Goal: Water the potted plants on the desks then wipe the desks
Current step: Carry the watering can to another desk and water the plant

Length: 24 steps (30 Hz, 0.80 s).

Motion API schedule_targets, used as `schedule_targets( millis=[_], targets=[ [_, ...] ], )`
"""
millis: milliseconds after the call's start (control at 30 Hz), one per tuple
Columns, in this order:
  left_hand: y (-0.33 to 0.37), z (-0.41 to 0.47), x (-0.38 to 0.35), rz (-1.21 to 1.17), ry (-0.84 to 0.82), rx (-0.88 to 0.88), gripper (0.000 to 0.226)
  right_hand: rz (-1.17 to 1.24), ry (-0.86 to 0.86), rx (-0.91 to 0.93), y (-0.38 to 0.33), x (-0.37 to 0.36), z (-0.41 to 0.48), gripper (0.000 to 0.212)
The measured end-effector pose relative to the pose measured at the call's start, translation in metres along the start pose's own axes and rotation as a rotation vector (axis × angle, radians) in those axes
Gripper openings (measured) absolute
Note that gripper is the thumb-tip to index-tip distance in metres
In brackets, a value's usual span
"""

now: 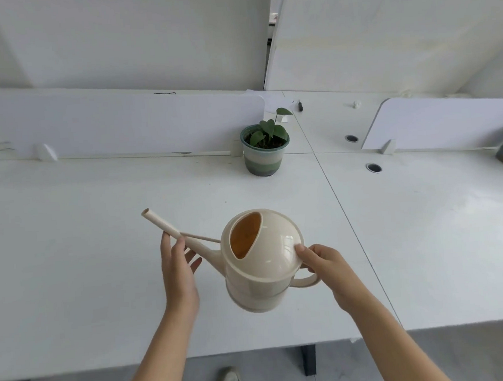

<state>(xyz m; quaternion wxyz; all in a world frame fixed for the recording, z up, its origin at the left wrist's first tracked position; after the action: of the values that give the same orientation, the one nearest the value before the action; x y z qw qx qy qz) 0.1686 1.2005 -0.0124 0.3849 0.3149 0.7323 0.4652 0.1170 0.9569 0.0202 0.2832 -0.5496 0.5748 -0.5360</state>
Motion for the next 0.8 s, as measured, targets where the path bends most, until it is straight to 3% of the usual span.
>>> schedule_targets(
  millis=[167,500,567,667,800],
  targets=[
    [0.004,-0.068,0.045,-0.036,0.128,-0.059,0.042,-0.018,-0.142,0.026,0.002,0.013,-0.038,0.032],
    [0.006,-0.239,0.2,-0.059,0.559,-0.16,0.043,-0.137,-0.632,0.017,0.032,-0.032,-0.156,0.041],
    [0.008,-0.266,0.226,-0.064,0.639,-0.173,0.045,-0.16,-0.715,0.021,0.034,-0.046,-0.181,0.054],
    [0.009,-0.299,0.258,-0.078,0.734,-0.188,0.044,-0.222,-0.773,0.077,0.035,-0.065,-0.212,0.097],
    [0.017,-0.334,0.298,-0.125,0.852,-0.212,0.043,-0.242,-0.895,0.104,0.033,-0.092,-0.254,0.085]
  ],
)
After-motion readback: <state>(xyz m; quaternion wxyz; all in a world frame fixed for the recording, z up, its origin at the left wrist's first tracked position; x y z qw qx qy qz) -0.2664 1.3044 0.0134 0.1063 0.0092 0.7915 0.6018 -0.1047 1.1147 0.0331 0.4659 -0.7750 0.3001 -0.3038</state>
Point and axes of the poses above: each hand's wrist, its own z-axis towards the middle knuckle, its own x-axis out of the back of the hand, y = z × x, the point moved 6 cm from there along z, towards the middle knuckle, and after that the axes turned 9 degrees about y, right-handed, at the moved point
